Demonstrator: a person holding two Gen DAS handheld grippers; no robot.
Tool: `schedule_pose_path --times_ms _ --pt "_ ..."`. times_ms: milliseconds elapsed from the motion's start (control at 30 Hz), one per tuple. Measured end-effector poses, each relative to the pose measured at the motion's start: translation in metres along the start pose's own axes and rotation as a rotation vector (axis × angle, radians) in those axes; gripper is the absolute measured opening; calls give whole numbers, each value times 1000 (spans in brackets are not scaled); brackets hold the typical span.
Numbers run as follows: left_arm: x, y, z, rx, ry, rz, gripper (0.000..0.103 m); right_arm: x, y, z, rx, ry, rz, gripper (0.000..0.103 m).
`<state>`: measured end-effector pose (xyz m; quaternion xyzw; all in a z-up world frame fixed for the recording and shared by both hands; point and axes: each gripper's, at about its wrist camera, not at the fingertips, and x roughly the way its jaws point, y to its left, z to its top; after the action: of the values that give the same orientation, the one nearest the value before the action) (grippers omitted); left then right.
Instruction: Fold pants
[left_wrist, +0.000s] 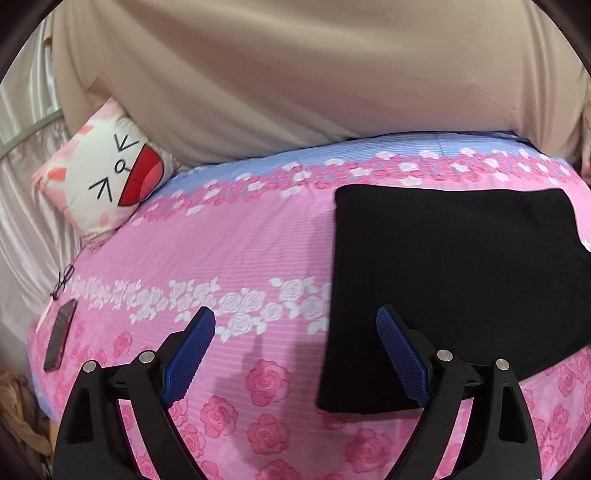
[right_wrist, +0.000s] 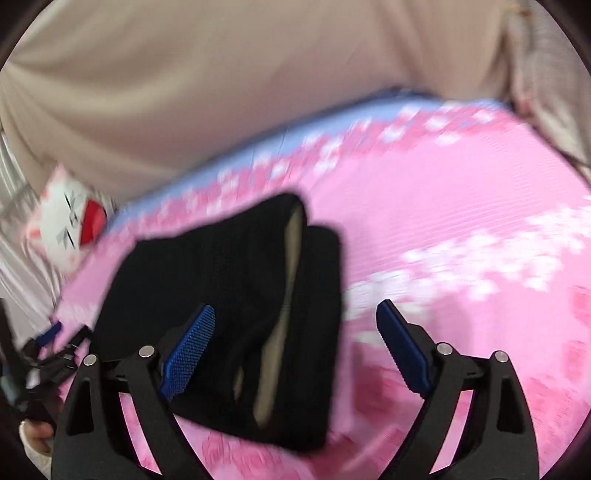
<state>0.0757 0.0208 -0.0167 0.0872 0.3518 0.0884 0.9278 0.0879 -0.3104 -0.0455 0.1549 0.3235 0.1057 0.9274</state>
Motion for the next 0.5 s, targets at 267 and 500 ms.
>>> schedule_pose_path --times_ms 267,500 --pt "4 -24 1 -26 80 -173 87 -27 -34 -37 89 93 181 97" --pt "8 -24 -7 -70 146 -273 87 -18 -8 -52 61 131 285 97"
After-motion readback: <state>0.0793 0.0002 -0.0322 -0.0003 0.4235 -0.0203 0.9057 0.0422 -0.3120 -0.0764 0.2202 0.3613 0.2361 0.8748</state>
